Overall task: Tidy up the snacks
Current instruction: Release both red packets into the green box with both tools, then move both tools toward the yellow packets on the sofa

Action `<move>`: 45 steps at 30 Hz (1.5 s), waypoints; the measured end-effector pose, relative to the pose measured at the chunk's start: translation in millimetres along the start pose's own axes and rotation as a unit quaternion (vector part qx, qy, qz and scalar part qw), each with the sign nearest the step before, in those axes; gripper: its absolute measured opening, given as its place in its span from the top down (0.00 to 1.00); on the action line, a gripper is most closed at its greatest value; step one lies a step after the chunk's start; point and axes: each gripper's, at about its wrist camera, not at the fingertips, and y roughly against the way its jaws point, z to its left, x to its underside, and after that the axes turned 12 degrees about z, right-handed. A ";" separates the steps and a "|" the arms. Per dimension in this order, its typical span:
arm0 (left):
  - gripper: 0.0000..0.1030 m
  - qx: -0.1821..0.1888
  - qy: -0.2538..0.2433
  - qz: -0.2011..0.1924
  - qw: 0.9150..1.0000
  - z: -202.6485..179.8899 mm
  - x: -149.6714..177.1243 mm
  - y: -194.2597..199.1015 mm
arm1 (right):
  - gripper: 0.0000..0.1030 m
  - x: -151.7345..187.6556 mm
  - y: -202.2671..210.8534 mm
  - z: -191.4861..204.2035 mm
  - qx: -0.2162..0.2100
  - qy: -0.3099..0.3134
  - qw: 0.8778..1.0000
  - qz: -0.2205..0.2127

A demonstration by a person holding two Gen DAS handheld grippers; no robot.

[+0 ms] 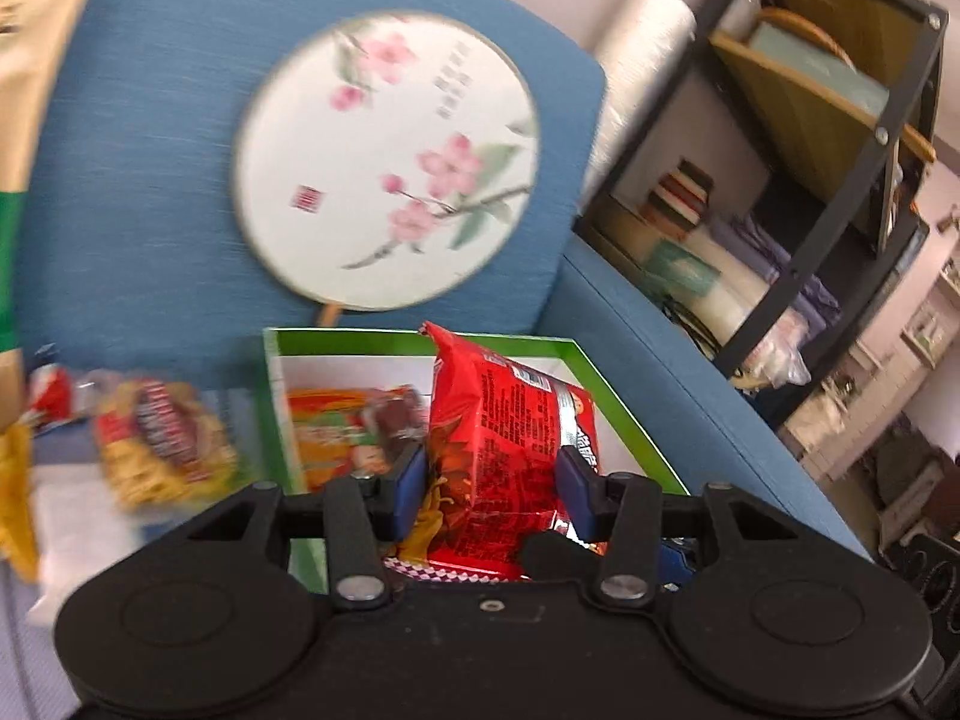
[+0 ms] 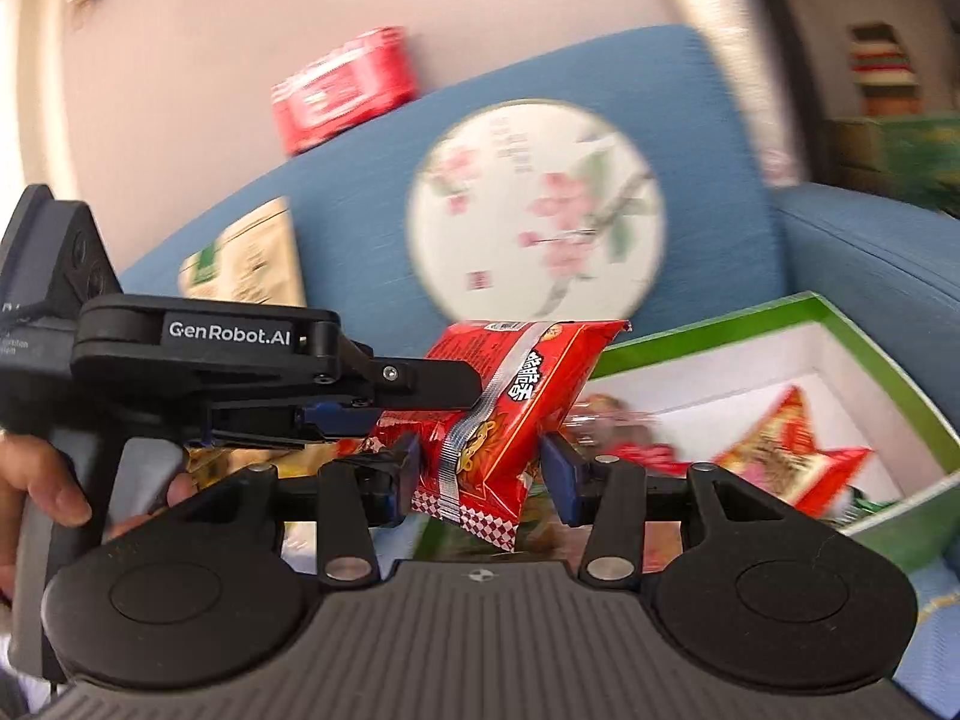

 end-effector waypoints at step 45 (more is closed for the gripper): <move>0.00 -0.221 0.176 -0.097 0.954 178.2 49.6 99.7 | 0.00 47.1 -35.9 92.4 -0.080 0.150 0.984 0.060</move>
